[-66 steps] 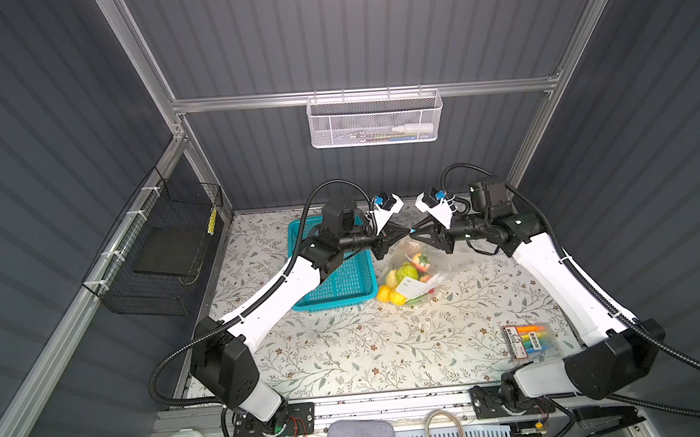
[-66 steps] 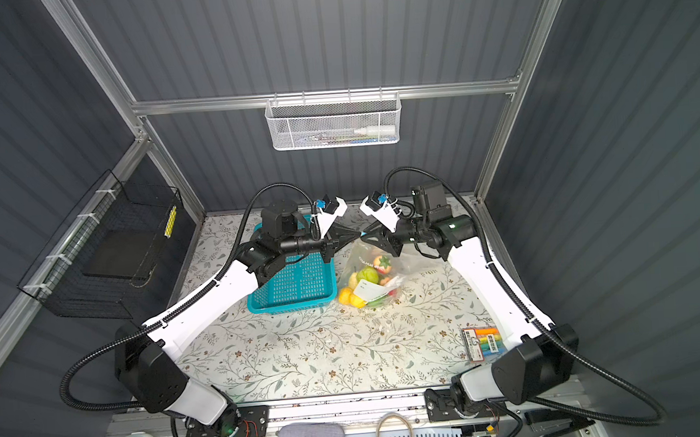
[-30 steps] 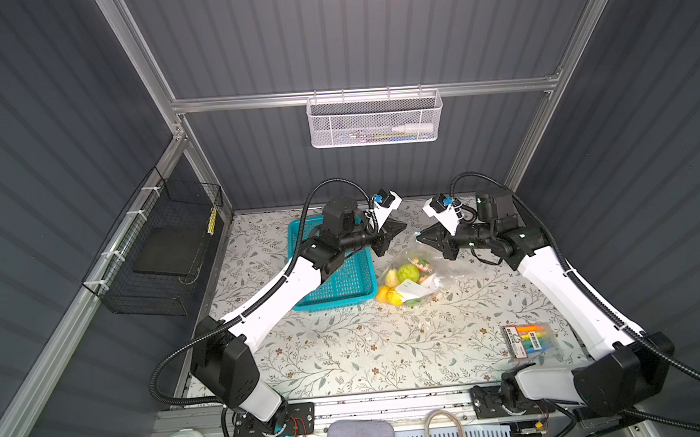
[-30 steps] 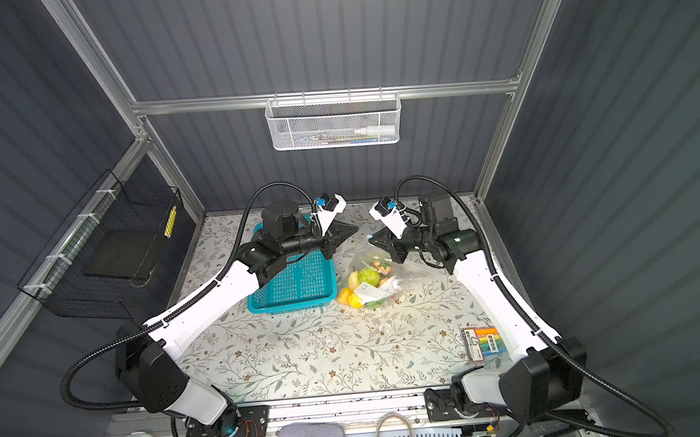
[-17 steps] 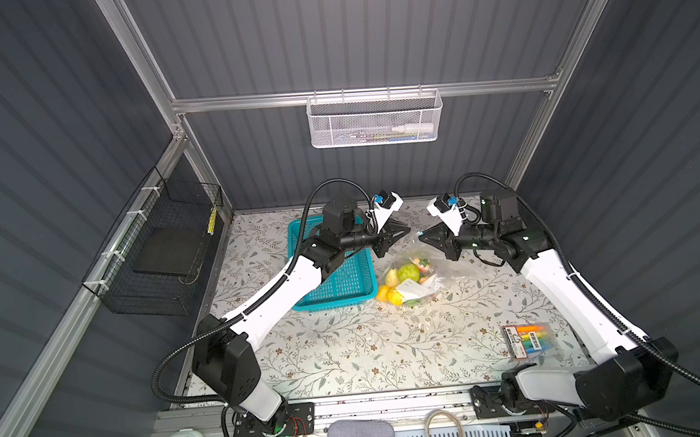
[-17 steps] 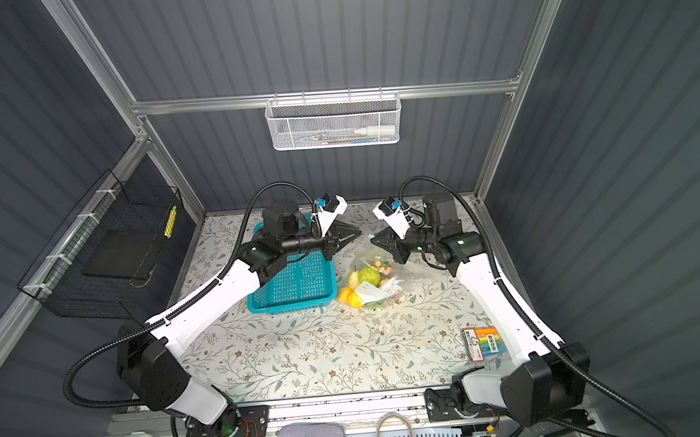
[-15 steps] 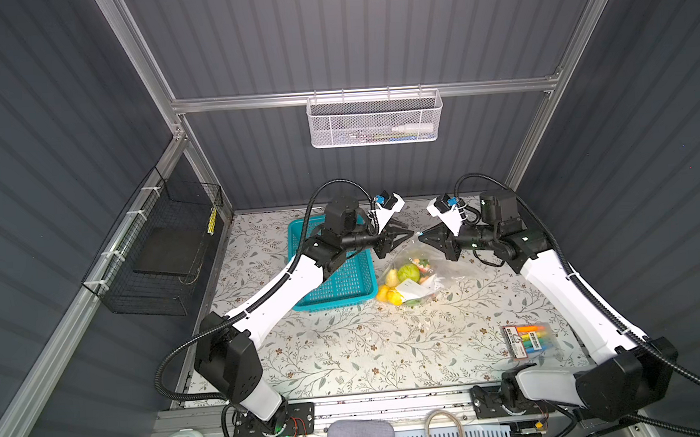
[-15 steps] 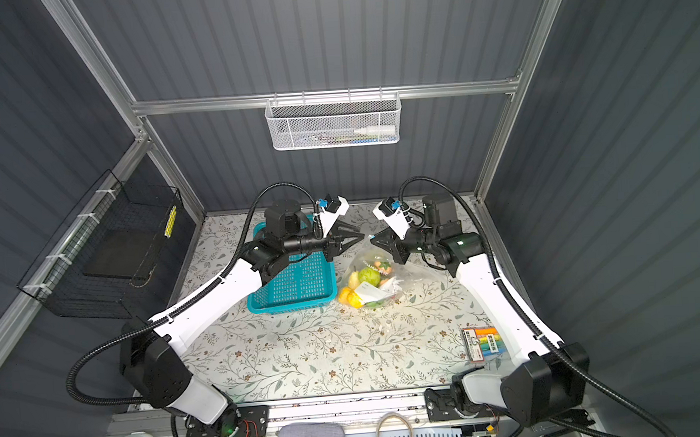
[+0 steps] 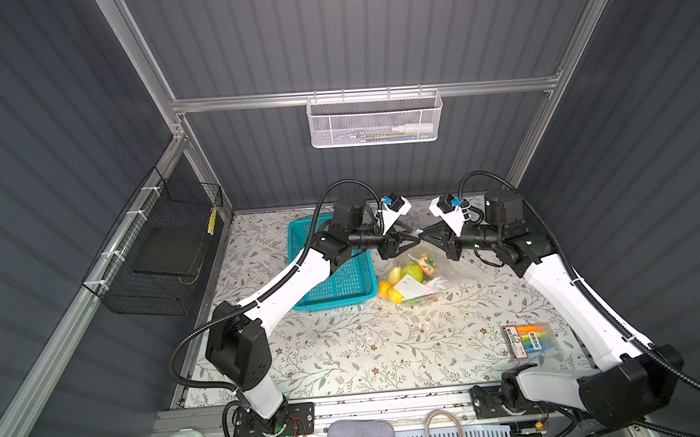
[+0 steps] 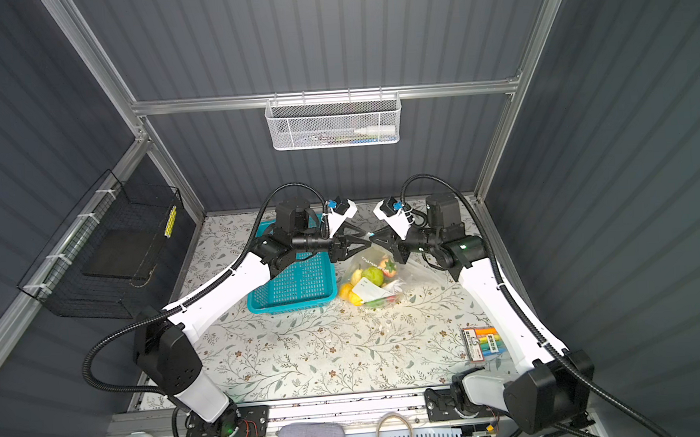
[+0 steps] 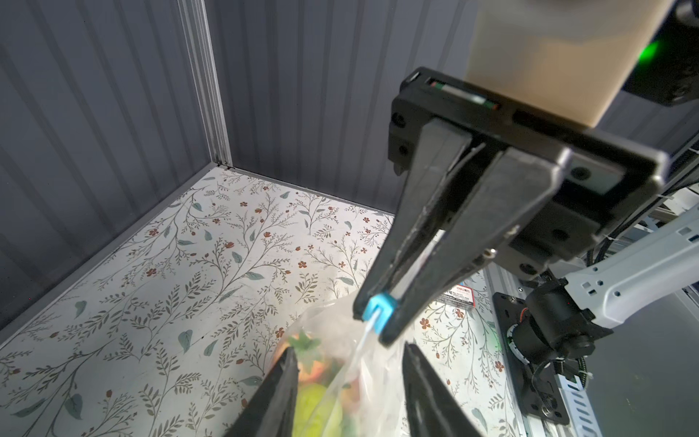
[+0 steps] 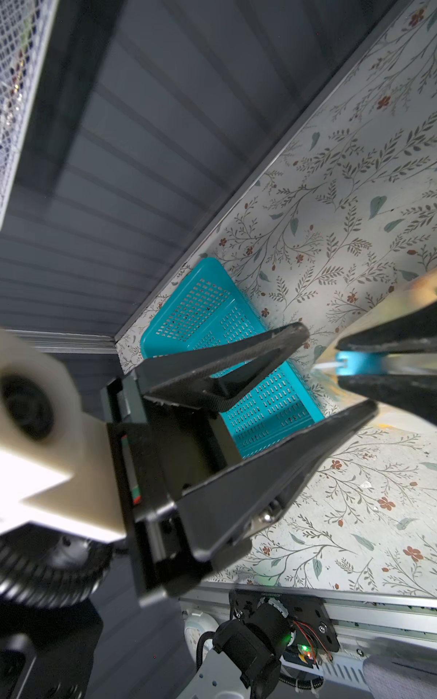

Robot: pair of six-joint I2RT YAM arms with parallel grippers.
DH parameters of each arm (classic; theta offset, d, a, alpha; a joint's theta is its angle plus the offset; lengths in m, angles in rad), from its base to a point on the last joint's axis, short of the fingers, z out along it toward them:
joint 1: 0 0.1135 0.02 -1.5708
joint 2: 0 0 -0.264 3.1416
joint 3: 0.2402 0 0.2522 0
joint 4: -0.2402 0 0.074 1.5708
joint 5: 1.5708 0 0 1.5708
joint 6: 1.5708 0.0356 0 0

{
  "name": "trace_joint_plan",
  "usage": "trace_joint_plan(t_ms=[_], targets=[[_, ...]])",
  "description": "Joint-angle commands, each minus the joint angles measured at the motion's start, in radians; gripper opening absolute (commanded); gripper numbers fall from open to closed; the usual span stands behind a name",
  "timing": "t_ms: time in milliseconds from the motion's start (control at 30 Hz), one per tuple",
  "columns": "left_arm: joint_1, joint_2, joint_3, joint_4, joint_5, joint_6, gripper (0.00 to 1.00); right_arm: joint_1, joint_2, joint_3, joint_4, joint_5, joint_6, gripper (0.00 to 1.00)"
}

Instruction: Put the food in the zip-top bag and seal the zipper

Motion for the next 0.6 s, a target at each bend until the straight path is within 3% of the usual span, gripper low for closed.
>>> trace_joint_plan(t_ms=[0,100,233,300,567], targets=[[0.002,0.036,0.054,-0.033,0.071,0.026,0.51,-0.003,-0.018,-0.006,0.038,-0.041,-0.01,0.0],[0.002,0.057,0.074,-0.042,0.098,0.023,0.5,-0.002,-0.014,-0.005,0.037,-0.04,-0.009,0.0],[0.002,0.046,0.065,-0.027,0.087,0.022,0.21,-0.002,-0.011,-0.008,0.033,-0.03,-0.008,0.0],[0.002,0.031,0.053,-0.014,0.063,0.024,0.0,-0.002,-0.009,-0.009,0.023,-0.026,-0.002,0.0],[0.002,0.008,0.036,0.01,0.013,0.025,0.0,-0.002,-0.024,-0.073,0.011,0.015,0.011,0.01]])
